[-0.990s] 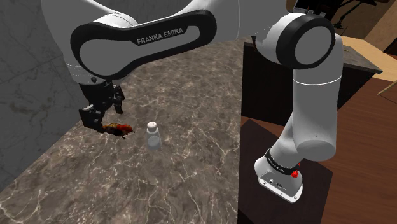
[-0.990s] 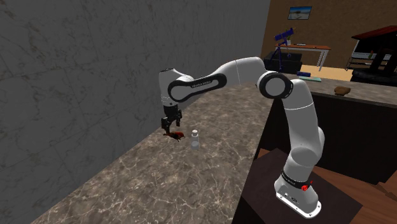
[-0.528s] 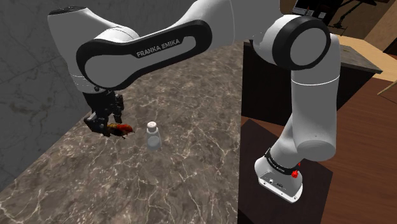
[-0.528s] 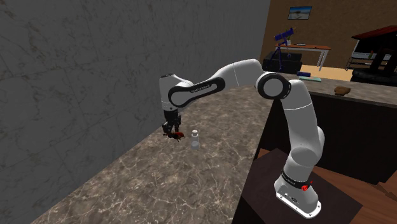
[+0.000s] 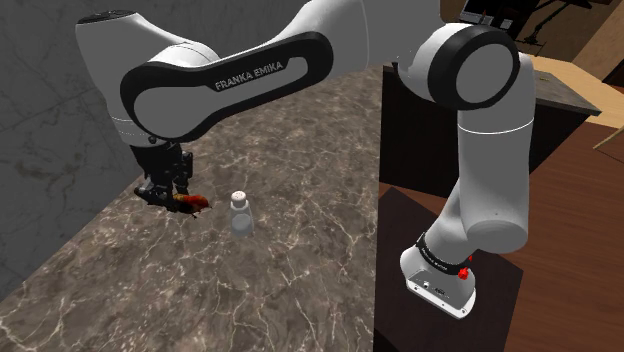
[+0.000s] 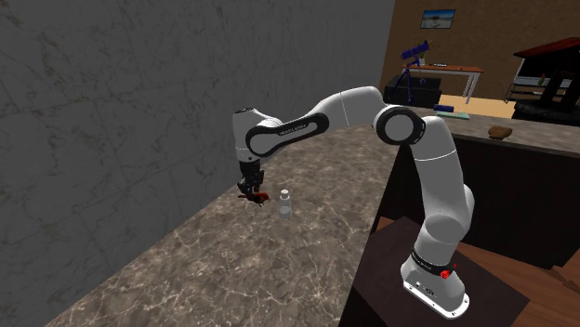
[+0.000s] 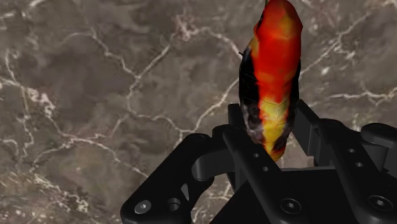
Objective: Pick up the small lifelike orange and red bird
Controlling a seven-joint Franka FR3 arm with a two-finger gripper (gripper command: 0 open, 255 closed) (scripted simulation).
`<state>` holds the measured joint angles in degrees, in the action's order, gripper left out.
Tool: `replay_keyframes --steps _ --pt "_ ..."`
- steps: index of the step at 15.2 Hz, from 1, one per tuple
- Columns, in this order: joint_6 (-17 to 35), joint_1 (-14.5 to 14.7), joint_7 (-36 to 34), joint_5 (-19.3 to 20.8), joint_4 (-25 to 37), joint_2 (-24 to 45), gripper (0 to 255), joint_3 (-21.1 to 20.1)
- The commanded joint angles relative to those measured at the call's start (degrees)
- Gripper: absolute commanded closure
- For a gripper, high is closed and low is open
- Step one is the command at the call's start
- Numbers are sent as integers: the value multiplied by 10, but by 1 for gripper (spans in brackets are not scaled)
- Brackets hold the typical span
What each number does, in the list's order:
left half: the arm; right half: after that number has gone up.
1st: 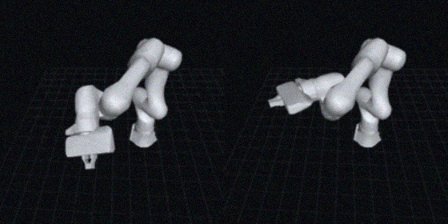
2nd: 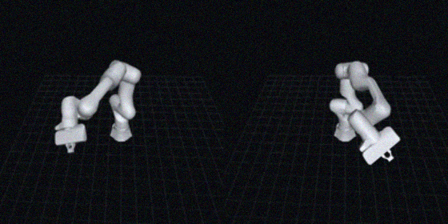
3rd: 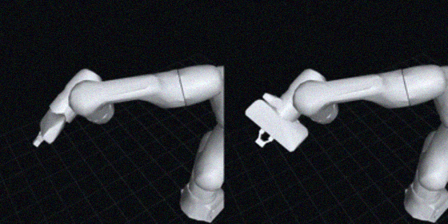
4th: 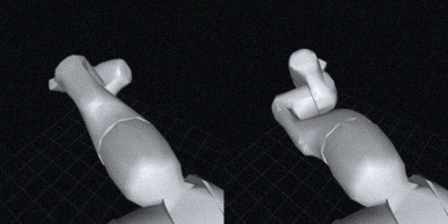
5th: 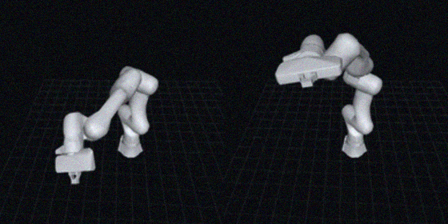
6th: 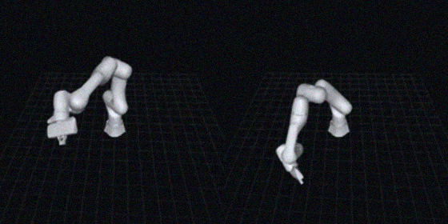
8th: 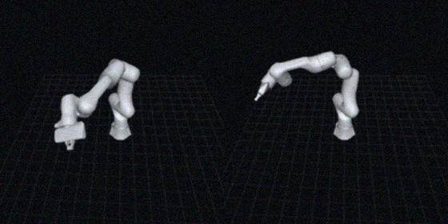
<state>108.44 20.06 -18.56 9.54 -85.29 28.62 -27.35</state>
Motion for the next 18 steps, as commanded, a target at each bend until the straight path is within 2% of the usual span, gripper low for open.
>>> replay_keyframes --steps 1,16,18 --pt "0 0 -1 0 -1 0 255 0" --pt "-108 8 2 -8 96 -14 255 -6" --pt "-109 8 2 -8 97 -14 255 -6"
